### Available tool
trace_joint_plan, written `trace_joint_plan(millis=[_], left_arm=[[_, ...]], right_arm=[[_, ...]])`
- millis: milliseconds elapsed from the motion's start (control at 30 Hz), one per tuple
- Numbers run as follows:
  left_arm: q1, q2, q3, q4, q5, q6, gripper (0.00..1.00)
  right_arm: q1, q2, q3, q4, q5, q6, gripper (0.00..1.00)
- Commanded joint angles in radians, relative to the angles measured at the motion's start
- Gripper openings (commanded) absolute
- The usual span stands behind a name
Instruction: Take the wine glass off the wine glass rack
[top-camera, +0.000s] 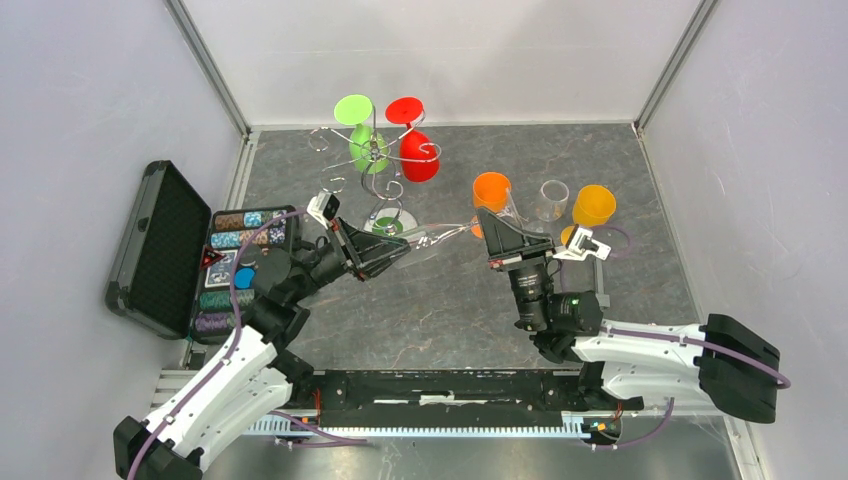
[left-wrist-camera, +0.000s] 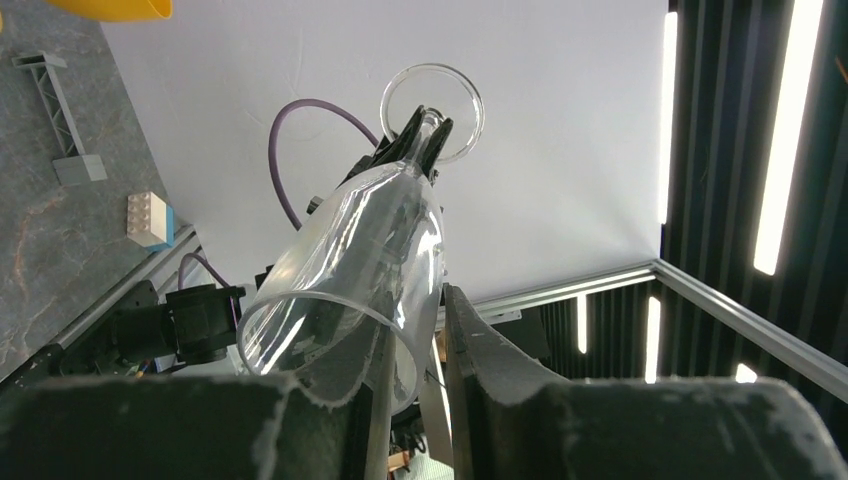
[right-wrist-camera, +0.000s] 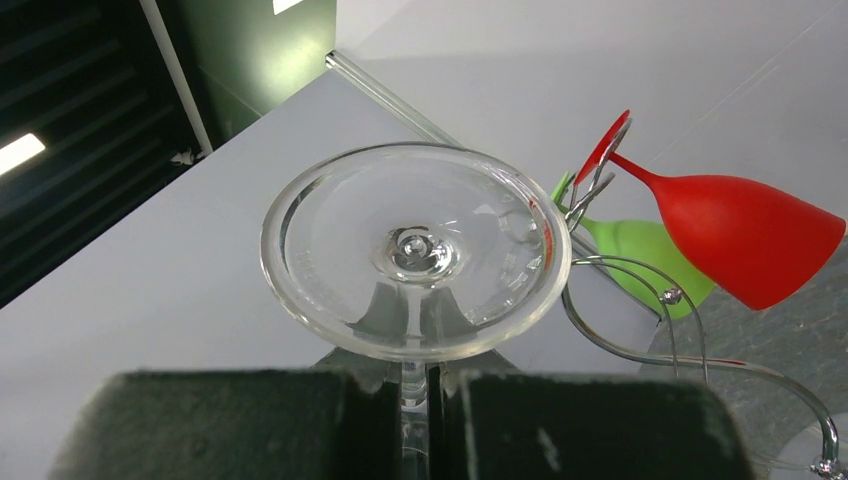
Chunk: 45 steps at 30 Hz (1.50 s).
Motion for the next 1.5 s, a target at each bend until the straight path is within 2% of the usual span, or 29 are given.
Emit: trace_joint_plan(millis=[0, 167, 433, 700, 767, 833, 867, 967, 1067, 1167, 1233, 1367, 1467], left_arm=[[-0.008, -0.016, 0.033, 0.072, -0.032, -0.059, 0.13], [-0.007, -0.021, 0.033, 0.067, -0.029, -0.052, 0.02], [-0.007, -0.025, 0.046, 0.051, -0.023, -0.024, 0.02], [-0.008, -0.027, 0.077, 0.034, -0.015, 0.034, 0.02], [-0.008, -0.026, 0.079, 0.037, -0.011, 0.044, 0.21], [-0.007, -0.028, 0.078, 0.042, -0.008, 0.052, 0.35], [-0.008, -0.029, 0.080, 0.044, -0.007, 0.060, 0.38], [-0.008, -0.033, 0.083, 0.045, -0.002, 0.075, 0.40], [-0.008, -0.026, 0.093, 0.042, 0.011, 0.091, 0.31], [-0.007, -0.015, 0.096, 0.042, 0.023, 0.097, 0.12], [-0.007, -0.010, 0.096, 0.042, 0.027, 0.102, 0.04], [-0.007, -0.010, 0.101, 0.041, 0.031, 0.117, 0.02], [-0.008, -0.011, 0.113, 0.017, 0.029, 0.148, 0.02]], right_arm=[[0.016, 0.037, -0.017, 0.195, -0.117, -0.049, 0.00], [0.016, 0.023, -0.028, 0.192, -0.108, -0.059, 0.00], [0.016, -0.012, -0.035, 0.153, -0.091, -0.068, 0.00], [0.016, -0.035, -0.043, 0.092, -0.022, 0.017, 0.00], [0.017, -0.037, -0.045, 0.079, -0.001, 0.040, 0.00], [0.016, -0.042, -0.051, 0.071, 0.019, 0.056, 0.00], [0.016, -0.045, -0.053, 0.065, 0.032, 0.063, 0.00], [0.016, -0.056, -0.062, 0.049, 0.064, 0.078, 0.00], [0.016, -0.058, -0.060, 0.041, 0.070, 0.082, 0.00], [0.016, -0.054, -0.056, 0.031, 0.066, 0.100, 0.00], [0.016, -0.052, -0.053, 0.018, 0.064, 0.118, 0.00], [0.016, -0.050, -0.051, 0.001, 0.060, 0.132, 0.00], [0.016, -0.055, -0.053, -0.008, 0.057, 0.135, 0.11]])
